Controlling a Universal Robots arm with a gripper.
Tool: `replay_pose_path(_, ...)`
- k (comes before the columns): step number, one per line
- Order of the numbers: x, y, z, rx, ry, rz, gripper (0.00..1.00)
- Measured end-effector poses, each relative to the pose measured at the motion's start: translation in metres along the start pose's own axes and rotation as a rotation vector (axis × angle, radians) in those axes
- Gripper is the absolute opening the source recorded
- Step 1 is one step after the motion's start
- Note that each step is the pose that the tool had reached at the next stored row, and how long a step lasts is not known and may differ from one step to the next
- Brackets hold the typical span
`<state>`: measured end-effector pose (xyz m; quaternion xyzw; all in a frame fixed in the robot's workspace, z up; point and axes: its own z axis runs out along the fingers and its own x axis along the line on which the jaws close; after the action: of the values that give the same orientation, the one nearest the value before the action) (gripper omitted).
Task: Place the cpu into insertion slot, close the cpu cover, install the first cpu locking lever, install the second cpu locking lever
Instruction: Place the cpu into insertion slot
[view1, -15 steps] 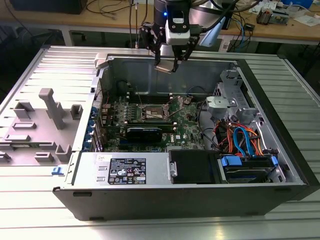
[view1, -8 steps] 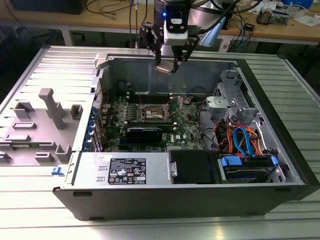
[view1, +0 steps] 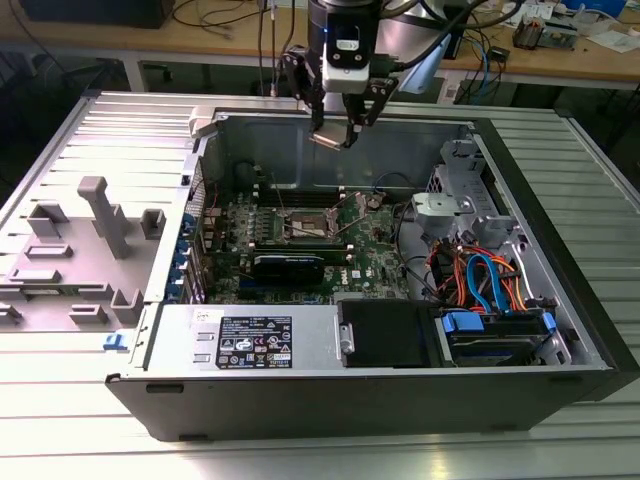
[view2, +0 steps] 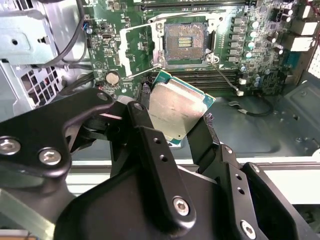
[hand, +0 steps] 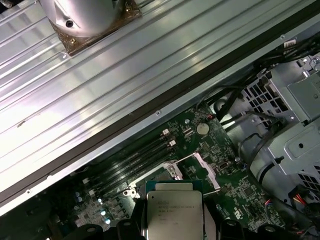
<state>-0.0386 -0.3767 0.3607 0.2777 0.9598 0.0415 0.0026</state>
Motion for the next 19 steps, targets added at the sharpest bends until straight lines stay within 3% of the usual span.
replay_pose_path(5,-0.0001,-0.0004,0.0036,-0.0006,-0.0041,0.050,0.54)
replay_pose_path(11,-0.0002,-0.0006,0.0067,-0.0017,-0.0117,0.142,0.54)
replay_pose_path(19,-0.0002,-0.0006,0.0069,-0.0022,-0.0129,0.157,0.54)
